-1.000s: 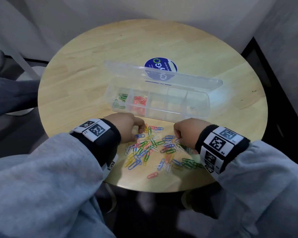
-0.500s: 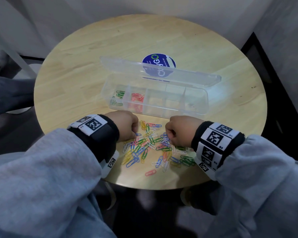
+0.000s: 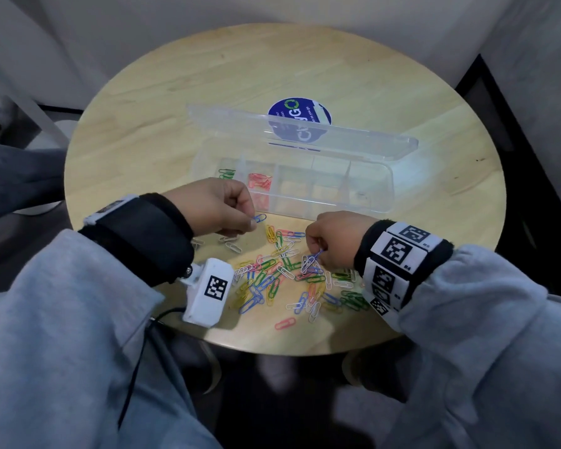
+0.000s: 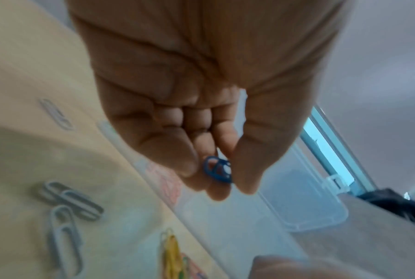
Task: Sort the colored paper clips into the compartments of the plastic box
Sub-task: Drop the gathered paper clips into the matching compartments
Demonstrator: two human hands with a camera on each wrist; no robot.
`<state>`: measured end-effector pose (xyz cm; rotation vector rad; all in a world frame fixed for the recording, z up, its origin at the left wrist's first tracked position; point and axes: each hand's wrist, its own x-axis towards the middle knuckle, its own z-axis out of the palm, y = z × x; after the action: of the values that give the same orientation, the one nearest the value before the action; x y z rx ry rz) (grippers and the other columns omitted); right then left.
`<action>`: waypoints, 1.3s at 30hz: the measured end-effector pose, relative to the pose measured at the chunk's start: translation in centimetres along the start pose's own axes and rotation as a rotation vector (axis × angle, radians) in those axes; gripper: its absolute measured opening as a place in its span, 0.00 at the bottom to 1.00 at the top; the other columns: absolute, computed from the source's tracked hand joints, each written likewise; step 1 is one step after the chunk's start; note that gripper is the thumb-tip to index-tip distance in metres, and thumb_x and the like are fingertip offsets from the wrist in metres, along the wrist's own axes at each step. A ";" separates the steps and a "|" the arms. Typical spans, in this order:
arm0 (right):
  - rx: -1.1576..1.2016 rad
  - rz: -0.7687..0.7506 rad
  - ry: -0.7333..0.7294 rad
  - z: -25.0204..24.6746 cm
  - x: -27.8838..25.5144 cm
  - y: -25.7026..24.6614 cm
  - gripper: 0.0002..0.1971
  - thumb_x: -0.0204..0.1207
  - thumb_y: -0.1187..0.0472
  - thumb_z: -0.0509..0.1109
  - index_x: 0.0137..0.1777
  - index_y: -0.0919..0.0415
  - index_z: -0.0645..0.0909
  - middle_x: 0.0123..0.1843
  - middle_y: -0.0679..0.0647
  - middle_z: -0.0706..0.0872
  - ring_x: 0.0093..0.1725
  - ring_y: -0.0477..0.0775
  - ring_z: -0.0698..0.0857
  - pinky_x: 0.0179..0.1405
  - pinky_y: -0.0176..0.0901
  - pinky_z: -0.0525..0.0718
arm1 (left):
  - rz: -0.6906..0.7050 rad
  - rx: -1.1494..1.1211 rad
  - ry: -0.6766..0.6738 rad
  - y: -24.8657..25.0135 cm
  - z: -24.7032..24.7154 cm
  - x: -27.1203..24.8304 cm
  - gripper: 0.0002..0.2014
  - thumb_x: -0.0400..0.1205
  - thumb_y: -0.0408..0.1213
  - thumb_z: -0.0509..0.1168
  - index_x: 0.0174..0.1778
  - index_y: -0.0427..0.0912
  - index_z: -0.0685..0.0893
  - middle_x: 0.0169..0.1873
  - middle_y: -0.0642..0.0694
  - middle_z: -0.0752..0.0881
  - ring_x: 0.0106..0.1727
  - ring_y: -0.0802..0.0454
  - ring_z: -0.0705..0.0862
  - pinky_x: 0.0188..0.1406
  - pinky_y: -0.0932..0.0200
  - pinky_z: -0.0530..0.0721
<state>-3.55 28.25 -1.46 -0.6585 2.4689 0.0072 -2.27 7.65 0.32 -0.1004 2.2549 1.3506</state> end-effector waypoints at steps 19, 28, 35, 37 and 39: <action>0.151 0.062 0.020 -0.4 -0.7 0.6 0.06 0.65 0.68 0.72 0.32 0.59 0.78 0.34 0.49 0.81 0.37 0.51 0.78 0.36 0.41 0.77 | -0.154 0.339 -0.156 -0.8 3.3 -1.3 0.11 0.79 0.30 0.59 0.32 0.47 0.78 0.20 0.53 0.75 0.19 0.58 0.70 0.22 0.67 0.69; 0.922 -0.016 0.078 0.3 -2.4 2.0 0.15 0.68 0.80 0.70 0.31 0.60 0.73 0.23 0.52 0.81 0.20 0.43 0.82 0.26 0.34 0.82 | -0.154 0.315 -0.064 0.0 3.5 -2.6 0.10 0.78 0.30 0.61 0.32 0.46 0.81 0.24 0.52 0.76 0.26 0.55 0.72 0.25 0.65 0.69; 1.608 -0.031 0.095 0.7 -4.5 2.1 0.18 0.73 0.87 0.55 0.40 0.63 0.74 0.19 0.50 0.78 0.17 0.47 0.79 0.20 0.34 0.83 | -0.126 0.771 0.014 0.0 5.8 -4.3 0.07 0.72 0.36 0.67 0.42 0.53 0.80 0.35 0.55 0.78 0.43 0.51 0.77 0.38 0.63 0.71; 1.704 -0.024 0.099 0.8 -5.3 2.0 0.18 0.74 0.85 0.53 0.41 0.63 0.77 0.20 0.51 0.78 0.18 0.45 0.79 0.22 0.33 0.84 | -0.132 0.839 0.003 -0.1 6.2 -4.7 0.13 0.70 0.36 0.70 0.49 0.53 0.80 0.40 0.54 0.77 0.45 0.50 0.76 0.37 0.62 0.71; 1.783 0.014 0.110 0.9 -6.0 2.1 0.17 0.76 0.82 0.53 0.41 0.64 0.79 0.20 0.51 0.78 0.18 0.44 0.79 0.24 0.32 0.85 | -0.130 0.883 0.000 -0.3 6.5 -5.1 0.15 0.72 0.37 0.69 0.53 0.53 0.79 0.44 0.52 0.76 0.46 0.49 0.75 0.40 0.61 0.71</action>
<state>0.21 32.92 0.74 0.1978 1.5631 -1.9044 4.70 12.04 -0.04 0.0601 2.5746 0.2104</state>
